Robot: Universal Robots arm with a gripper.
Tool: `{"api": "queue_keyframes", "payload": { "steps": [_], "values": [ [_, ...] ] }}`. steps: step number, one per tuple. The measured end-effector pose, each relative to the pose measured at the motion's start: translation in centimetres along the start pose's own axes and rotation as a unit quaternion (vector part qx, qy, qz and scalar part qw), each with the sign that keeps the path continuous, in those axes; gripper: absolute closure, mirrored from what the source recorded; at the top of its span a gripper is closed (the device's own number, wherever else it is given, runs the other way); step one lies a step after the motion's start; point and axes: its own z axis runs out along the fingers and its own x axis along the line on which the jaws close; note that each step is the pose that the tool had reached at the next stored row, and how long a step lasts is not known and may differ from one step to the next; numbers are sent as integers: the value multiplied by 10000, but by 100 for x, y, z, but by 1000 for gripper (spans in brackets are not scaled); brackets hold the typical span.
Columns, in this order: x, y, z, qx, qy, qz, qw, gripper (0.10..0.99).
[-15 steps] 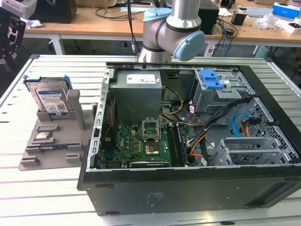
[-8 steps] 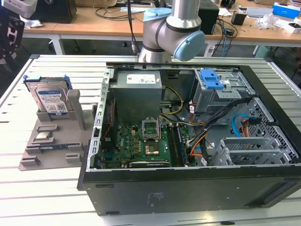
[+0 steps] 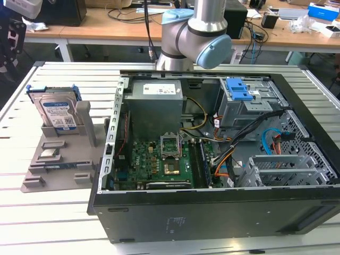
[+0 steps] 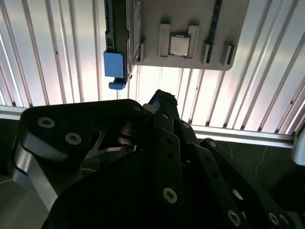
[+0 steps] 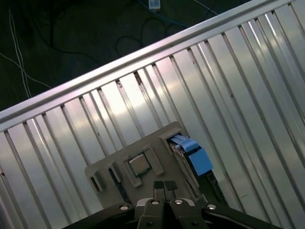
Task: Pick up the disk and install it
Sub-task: 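Pick up the disk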
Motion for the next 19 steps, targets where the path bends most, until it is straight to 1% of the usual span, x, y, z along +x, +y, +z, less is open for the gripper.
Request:
{"api": "queue_keyframes", "payload": {
  "steps": [5, 11, 19],
  "values": [
    [0, 0, 0, -7, 14, -318, 9995, 980],
    [0, 0, 0, -13, 25, -560, 9984, 980],
    [0, 0, 0, -18, 35, -770, 9970, 980]
  ]
}}
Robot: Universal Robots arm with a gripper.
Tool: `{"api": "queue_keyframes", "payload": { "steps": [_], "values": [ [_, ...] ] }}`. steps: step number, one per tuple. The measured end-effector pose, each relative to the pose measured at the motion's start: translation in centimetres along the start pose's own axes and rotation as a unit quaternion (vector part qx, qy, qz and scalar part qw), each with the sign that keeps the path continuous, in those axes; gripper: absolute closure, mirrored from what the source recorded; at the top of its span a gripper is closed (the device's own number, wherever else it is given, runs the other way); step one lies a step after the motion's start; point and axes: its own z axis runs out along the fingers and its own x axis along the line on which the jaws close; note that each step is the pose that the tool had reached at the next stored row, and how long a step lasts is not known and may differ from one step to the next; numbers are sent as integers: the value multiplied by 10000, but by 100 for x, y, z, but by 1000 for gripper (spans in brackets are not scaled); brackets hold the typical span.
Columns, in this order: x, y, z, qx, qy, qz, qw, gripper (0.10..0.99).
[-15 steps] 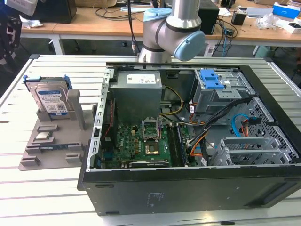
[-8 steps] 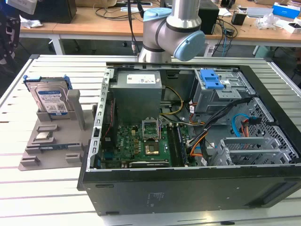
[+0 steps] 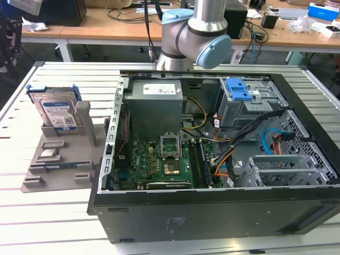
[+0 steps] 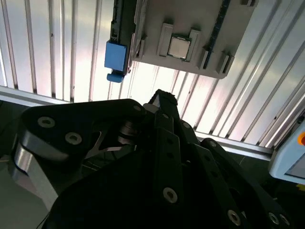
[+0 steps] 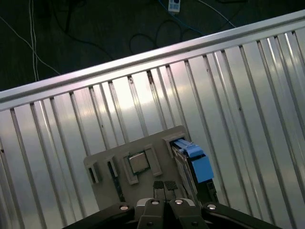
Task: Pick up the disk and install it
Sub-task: 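Pick up the disk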
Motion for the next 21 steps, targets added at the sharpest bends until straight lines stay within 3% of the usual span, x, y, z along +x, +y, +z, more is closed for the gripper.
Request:
{"api": "queue_keyframes", "payload": {
  "steps": [21],
  "values": [
    [0, 0, 0, -13, 25, -548, 9985, 980]
  ]
}}
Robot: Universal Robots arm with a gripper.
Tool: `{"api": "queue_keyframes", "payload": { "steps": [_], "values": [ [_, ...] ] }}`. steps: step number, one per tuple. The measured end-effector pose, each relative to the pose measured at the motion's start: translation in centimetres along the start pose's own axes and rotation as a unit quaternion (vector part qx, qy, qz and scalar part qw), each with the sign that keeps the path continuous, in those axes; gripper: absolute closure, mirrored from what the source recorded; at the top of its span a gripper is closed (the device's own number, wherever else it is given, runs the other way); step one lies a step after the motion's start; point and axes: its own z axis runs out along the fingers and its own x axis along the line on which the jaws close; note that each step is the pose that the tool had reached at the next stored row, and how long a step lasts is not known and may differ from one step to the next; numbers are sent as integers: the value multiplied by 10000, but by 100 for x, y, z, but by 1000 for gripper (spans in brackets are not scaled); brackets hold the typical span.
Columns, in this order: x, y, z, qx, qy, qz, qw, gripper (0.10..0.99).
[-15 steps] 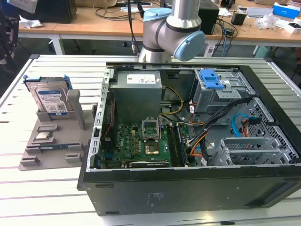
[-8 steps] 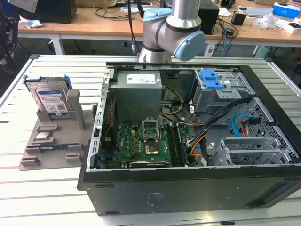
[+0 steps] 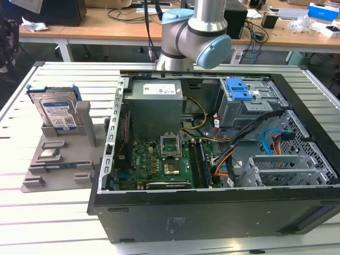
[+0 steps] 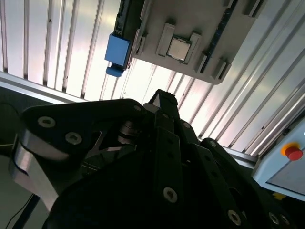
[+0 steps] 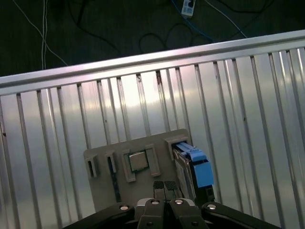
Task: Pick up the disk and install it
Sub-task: 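Pick up the disk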
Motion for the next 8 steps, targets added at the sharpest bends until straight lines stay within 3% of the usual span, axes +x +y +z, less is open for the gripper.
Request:
{"api": "queue_keyframes", "payload": {
  "steps": [8],
  "values": [
    [0, 0, 0, -7, 13, -294, 9996, 980]
  ]
}}
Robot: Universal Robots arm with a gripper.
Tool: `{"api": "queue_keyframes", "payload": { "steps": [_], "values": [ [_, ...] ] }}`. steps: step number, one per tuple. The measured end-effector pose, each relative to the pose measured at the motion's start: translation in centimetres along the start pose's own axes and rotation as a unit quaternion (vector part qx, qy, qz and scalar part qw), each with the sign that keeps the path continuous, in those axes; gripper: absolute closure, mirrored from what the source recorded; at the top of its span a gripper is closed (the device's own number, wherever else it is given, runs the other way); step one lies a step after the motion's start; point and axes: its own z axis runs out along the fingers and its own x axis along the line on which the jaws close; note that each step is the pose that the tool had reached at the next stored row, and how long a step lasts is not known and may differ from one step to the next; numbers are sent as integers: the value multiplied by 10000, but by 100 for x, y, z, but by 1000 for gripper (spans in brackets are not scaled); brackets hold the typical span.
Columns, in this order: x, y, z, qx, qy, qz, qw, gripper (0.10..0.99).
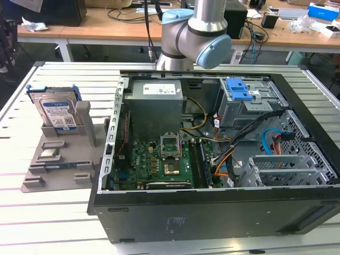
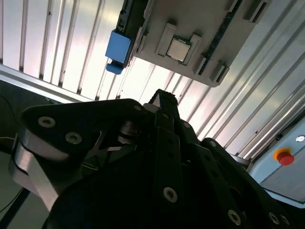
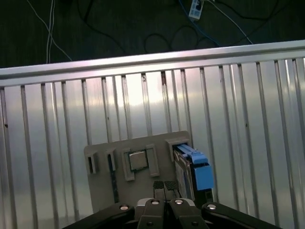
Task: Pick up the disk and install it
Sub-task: 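Pick up the disk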
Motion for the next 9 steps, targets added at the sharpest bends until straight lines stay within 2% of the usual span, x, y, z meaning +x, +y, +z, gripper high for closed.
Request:
{"api": "queue_keyframes", "payload": {
  "steps": [9],
  "values": [
    [0, 0, 0, -6, 11, -255, 9997, 980]
  ]
}}
